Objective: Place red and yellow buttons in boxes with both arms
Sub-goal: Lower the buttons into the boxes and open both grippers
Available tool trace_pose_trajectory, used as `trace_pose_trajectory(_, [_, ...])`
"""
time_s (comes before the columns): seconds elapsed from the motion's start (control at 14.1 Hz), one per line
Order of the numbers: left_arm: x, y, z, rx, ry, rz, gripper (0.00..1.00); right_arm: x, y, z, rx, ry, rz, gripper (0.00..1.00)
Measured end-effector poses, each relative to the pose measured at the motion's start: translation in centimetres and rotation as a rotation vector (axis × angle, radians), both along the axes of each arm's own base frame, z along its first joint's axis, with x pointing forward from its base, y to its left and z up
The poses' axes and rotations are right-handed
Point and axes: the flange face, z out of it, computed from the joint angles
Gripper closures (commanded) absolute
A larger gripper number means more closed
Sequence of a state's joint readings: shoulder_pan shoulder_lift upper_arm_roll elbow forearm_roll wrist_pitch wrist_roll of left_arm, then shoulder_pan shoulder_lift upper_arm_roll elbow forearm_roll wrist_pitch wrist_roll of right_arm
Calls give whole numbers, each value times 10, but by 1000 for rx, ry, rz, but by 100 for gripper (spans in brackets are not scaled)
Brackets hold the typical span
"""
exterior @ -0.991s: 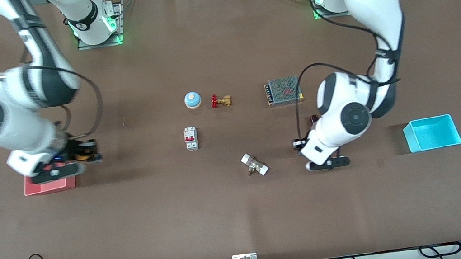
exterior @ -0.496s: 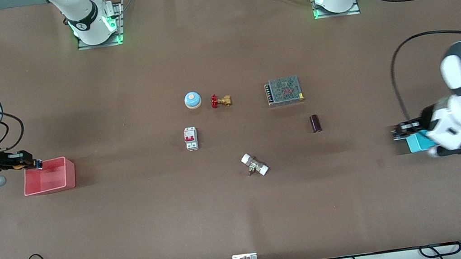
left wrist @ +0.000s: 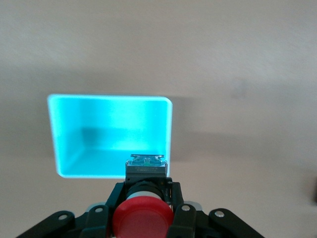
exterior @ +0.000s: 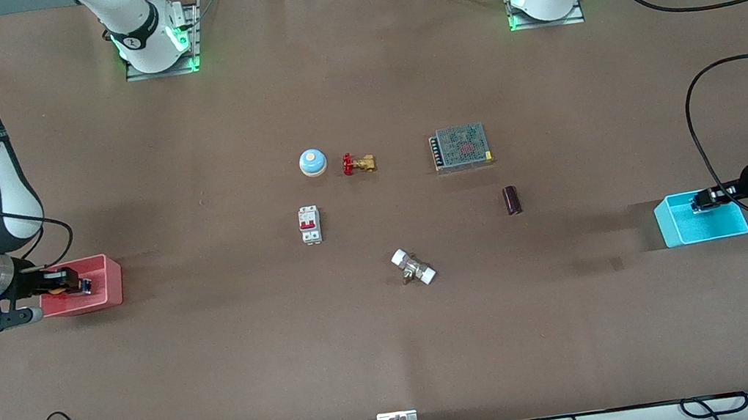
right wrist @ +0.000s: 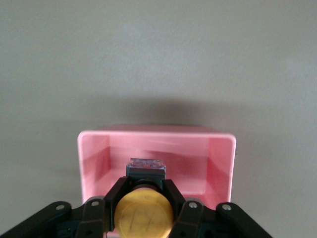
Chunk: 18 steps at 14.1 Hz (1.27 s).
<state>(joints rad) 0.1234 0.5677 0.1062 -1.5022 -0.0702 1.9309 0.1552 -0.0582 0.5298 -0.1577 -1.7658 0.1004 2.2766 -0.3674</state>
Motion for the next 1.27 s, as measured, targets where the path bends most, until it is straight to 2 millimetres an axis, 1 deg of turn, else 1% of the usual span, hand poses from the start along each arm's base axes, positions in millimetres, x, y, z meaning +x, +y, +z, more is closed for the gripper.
trace_pose_trajectory(0.07, [2, 5, -5, 6, -10, -9, 100, 1, -1, -8, -9, -3, 5, 95])
trace_pose_trajectory(0.21, [3, 16, -21, 9, -13, -27, 100, 1, -2, -21, -28, 9, 20, 95])
trace_pose_trajectory(0.35, [3, 27, -40, 7, -9, -47, 100, 0, -2, -27, -32, 20, 25, 92])
trace_pose_trajectory(0.42, [3, 35, -48, 9, -18, -56, 100, -1, -2, -30, -32, 25, 26, 82])
trace_pose_trajectory(0.5, [2, 42, -57, 10, -22, -63, 100, -1, -2, -34, -32, 31, 26, 80])
trace_pose_trajectory(0.57, [1, 48, -64, 10, -20, -67, 100, -2, -2, -38, -32, 36, 26, 73])
trace_pose_trajectory(0.64, [0, 52, -71, 8, -15, -68, 100, -2, -2, -41, -32, 41, 27, 68])
trace_pose_trajectory(0.71, [-1, 53, -75, 7, -11, -70, 100, -2, -1, -41, -33, 40, 28, 56])
trace_pose_trajectory(0.78, [0, 53, -79, 7, -12, -71, 100, -2, -1, -41, -33, 41, 28, 47])
trace_pose_trajectory(0.85, [1, 53, -82, 9, -20, -71, 100, -2, -1, -41, -33, 42, 28, 34])
trace_pose_trajectory(0.92, [2, 53, -86, 13, -31, -72, 100, -3, -1, -43, -32, 45, 29, 30])
trace_pose_trajectory(0.99, [4, 53, -90, 16, -38, -72, 100, -3, -1, -47, -32, 49, 29, 30])
trace_pose_trajectory(1.13, [5, 51, -99, 11, -41, -72, 99, -4, -1, -52, -32, 54, 29, 20])
trace_pose_trajectory(1.27, [5, 49, -105, -6, -41, -61, 93, -4, -1, -53, -33, 54, 29, 20])
